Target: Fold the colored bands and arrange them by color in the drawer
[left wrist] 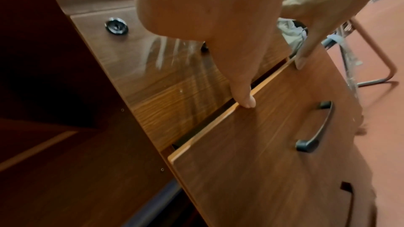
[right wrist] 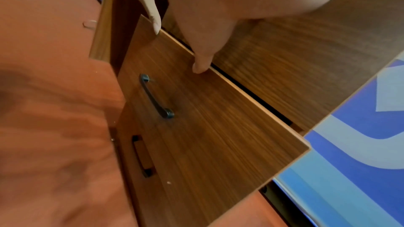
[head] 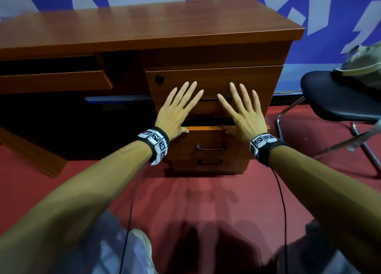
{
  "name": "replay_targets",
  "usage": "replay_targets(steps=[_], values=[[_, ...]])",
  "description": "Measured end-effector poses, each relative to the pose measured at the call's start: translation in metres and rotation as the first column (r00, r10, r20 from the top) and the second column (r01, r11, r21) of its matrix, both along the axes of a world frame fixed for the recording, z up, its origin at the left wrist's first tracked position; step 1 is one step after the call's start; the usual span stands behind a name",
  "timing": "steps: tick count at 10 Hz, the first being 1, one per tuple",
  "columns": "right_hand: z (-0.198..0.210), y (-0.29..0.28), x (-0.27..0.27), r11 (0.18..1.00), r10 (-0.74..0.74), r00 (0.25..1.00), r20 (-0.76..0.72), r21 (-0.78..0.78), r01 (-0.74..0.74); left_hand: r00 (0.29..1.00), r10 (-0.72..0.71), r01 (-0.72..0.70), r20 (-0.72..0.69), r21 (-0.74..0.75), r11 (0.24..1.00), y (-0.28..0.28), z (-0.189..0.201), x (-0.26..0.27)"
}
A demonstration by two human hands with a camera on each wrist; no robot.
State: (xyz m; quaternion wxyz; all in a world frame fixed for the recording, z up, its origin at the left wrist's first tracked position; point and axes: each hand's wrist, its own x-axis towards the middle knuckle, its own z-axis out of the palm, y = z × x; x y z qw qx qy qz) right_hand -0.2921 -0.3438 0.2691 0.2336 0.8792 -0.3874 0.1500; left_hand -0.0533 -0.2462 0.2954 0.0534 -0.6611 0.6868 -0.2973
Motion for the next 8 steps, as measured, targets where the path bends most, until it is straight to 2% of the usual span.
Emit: replay_targets(steps=[2,4,6,7,8], values=[[-0.002,-0.022,0.010,0.998,-0.002,0.999,-0.054,-0.067,-0.002,0.998,0.037,-0.035,0.045,-0.043,0.998,-0.021,-0.011,0.012],[-0.014,-0.033,0.018,0.994,-0.022,0.999,-0.039,-0.109,0.018,0.990,0.106,-0.099,0.091,-0.082,0.992,-0.036,-0.027,0.013],[-0.013,-0.023,0.023,0.990,-0.055,0.998,-0.032,-0.129,0.051,0.990,0.127,-0.122,0.069,-0.074,0.990,-0.032,-0.024,0.007],[-0.001,-0.009,0.015,0.995,-0.072,0.996,-0.048,-0.079,0.068,0.993,0.116,-0.115,0.014,-0.015,0.993,-0.015,-0.006,0.000],[0.048,0.015,0.016,0.997,-0.038,0.998,-0.052,0.070,0.042,0.998,0.031,-0.021,-0.045,0.204,0.979,0.004,0.038,0.000]])
